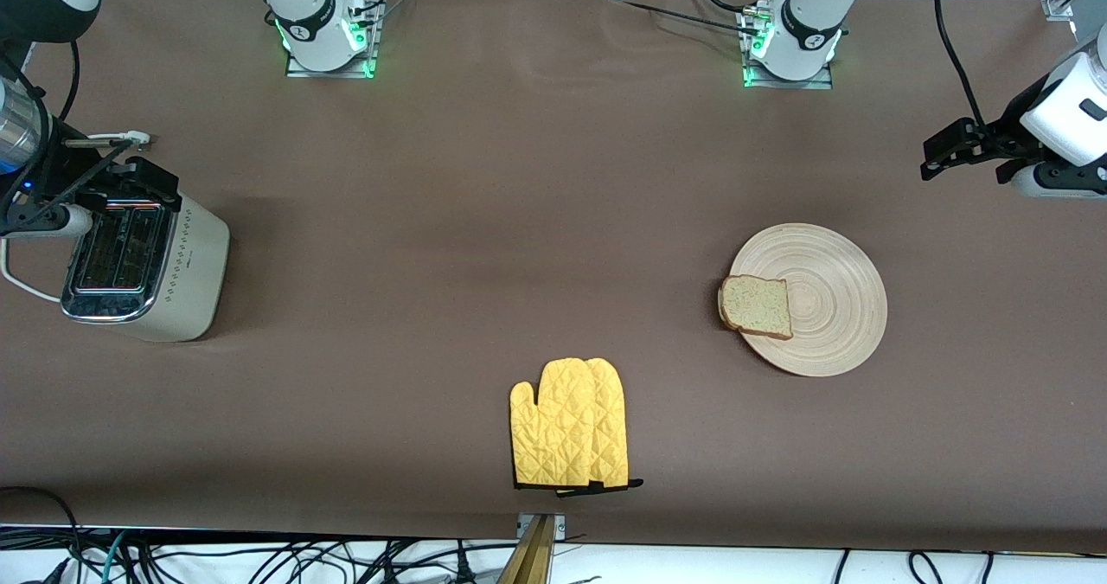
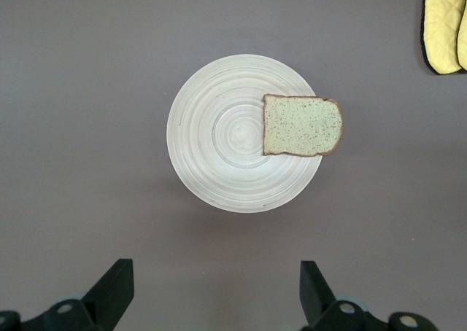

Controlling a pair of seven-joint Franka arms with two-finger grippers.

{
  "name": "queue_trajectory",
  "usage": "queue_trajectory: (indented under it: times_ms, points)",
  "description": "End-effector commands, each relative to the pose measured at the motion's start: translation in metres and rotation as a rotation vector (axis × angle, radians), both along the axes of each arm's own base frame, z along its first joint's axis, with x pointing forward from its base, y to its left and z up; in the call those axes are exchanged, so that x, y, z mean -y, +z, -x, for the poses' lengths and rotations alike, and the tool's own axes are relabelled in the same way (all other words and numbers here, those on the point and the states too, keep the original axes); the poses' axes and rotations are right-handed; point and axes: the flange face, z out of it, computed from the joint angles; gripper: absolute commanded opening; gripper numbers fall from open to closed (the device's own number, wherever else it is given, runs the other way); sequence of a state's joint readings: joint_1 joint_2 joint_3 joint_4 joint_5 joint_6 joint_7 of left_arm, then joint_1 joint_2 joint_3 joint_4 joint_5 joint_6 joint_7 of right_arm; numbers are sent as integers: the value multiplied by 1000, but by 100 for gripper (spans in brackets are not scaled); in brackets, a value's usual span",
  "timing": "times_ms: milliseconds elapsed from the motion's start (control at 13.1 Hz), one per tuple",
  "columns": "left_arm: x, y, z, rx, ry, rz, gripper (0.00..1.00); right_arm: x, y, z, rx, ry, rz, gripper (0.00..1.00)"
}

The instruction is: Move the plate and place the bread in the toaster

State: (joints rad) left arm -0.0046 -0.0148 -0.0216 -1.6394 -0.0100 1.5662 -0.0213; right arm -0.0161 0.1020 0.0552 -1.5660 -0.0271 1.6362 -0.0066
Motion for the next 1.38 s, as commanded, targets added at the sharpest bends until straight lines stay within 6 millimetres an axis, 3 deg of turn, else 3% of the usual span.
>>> queue_trajectory:
  times_ms: [0, 1302]
  points:
    - [4, 6, -4, 4, 5, 13, 100, 3, 6, -3, 5, 13, -15, 100]
    - [2, 5, -4, 3, 8, 8, 100, 7, 6, -3, 5, 4, -21, 100]
